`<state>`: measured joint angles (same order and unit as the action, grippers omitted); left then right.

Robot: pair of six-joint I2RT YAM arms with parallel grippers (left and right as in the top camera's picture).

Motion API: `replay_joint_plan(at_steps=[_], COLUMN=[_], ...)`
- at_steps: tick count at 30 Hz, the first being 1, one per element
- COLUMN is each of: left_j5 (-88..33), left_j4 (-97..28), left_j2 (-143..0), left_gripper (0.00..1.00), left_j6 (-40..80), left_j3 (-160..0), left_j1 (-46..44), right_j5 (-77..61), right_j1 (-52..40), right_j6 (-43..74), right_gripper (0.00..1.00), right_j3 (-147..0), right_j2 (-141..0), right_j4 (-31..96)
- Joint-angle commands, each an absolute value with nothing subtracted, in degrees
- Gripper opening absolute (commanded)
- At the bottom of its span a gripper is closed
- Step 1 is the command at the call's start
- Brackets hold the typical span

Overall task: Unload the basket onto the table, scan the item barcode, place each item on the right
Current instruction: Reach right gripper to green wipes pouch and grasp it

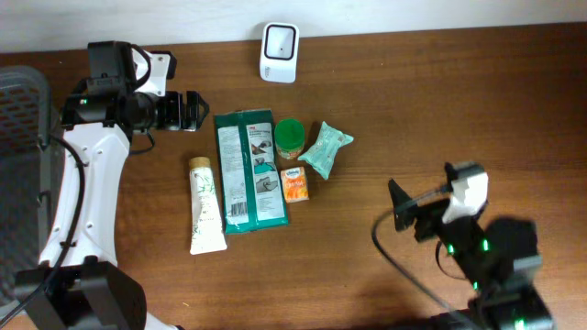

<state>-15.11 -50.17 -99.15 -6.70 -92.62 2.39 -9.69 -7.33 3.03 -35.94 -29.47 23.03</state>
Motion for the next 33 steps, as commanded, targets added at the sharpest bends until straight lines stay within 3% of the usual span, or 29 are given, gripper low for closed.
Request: replay_joint_plan(at_steps=[1, 4, 11, 17, 21, 25, 29, 30, 33], left_j5=[-16.1, -16.1, -16.12, -16.1, -16.1, -16.1, -16.1, -16.1, -16.1], left_j4=[-50.22, -50.22, -50.22, -50.22, -50.22, -50.22, -50.22, -50.22, -50.22], left_j2=[-99.42, -99.42, -99.42, -99.42, -99.42, -99.42, -99.42, -99.42, -99.42], left_gripper=[0.99, 0.99, 0.99, 0.99, 0.99, 0.99, 0.99, 0.99, 0.99], left_j6=[-7.86, -7.86, -7.86, -7.86, -7.86, -7.86, -7.86, -7.86, -7.86], left_j3=[-92.9, -92.88, -92.88, -92.9, -92.9, -92.88, -92.88, -92.88, -92.9], left_j1=[2.79, 2.79, 2.79, 2.79, 2.79, 2.79, 2.79, 2.79, 2.79], right_j5=[-16.6, -26.59, -31.46, -25.08, -28.34, -29.28, -25.82, -24.12, -24.99], right_j1=[-7.03, -7.05, -7.09, -7.09, -7.22, -10.37, -13.61, -13.47, -12.23], right_j6=[3.42, 3.44, 5.61, 28.45, 32.73, 36.99, 38.44, 38.35, 36.23], right_gripper=[0.98, 0.98, 0.99, 0.84, 0.7, 0.68, 0.54, 0.4, 0.19], right_j3=[-51.64, -66.98, -67.83, -67.83, -67.83, -67.81, -67.81, -67.81, -67.85], right_j2=[-47.62, -69.25, -90.19, -98.17, -104.18, -109.4, -114.85, -115.13, -114.56], right_j4=[30.89, 36.73, 30.2, 29.21, 26.76, 20.58, 14.48, 14.57, 15.29])
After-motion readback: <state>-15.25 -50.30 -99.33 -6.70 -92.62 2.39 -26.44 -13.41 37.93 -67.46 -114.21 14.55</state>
